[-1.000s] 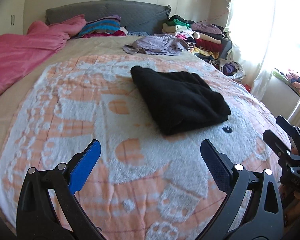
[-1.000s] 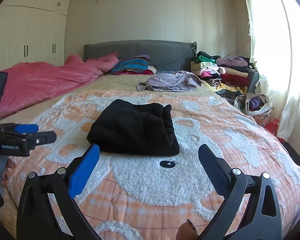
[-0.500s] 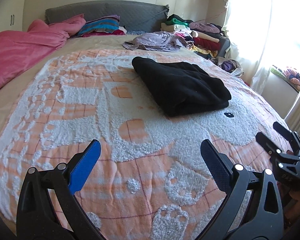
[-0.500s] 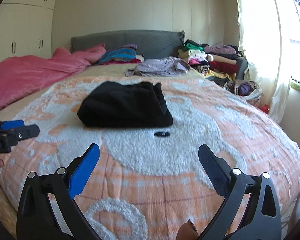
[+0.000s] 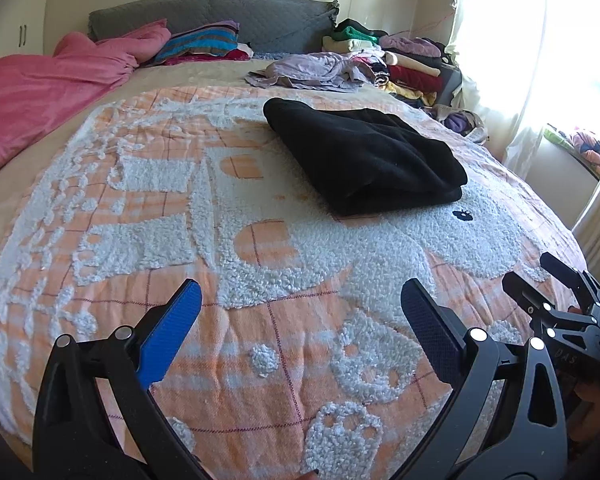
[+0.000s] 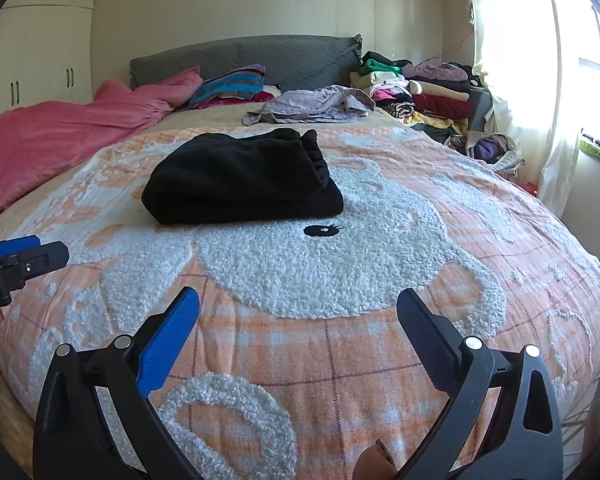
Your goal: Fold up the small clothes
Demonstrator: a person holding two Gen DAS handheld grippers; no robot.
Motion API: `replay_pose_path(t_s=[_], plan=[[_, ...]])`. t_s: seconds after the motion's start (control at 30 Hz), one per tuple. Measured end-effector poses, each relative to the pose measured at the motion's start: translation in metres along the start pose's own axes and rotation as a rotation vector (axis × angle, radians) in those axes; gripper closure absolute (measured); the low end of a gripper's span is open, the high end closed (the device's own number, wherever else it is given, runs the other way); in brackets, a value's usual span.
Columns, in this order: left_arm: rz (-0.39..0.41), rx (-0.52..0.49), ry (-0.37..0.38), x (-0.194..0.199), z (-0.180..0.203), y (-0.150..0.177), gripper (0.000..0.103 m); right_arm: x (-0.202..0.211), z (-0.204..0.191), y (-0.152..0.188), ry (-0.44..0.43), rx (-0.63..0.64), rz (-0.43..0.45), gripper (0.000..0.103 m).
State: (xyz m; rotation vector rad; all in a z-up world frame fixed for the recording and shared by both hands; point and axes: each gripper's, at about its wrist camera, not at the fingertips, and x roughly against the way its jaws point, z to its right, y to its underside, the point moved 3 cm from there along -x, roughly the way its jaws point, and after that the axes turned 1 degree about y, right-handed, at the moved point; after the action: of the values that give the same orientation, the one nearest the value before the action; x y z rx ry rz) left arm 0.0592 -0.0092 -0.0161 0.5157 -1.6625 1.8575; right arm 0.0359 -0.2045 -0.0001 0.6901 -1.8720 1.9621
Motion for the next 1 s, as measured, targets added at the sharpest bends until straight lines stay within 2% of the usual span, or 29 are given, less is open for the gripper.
replay_pose_path(t_s=[1.0], plan=[[-0.028, 0.011, -0.027, -0.0052, -0.0055, 0.0031, 0.010, 0.0003, -0.0042, 0.0039, 0.012, 0.022, -0.005, 0.005]])
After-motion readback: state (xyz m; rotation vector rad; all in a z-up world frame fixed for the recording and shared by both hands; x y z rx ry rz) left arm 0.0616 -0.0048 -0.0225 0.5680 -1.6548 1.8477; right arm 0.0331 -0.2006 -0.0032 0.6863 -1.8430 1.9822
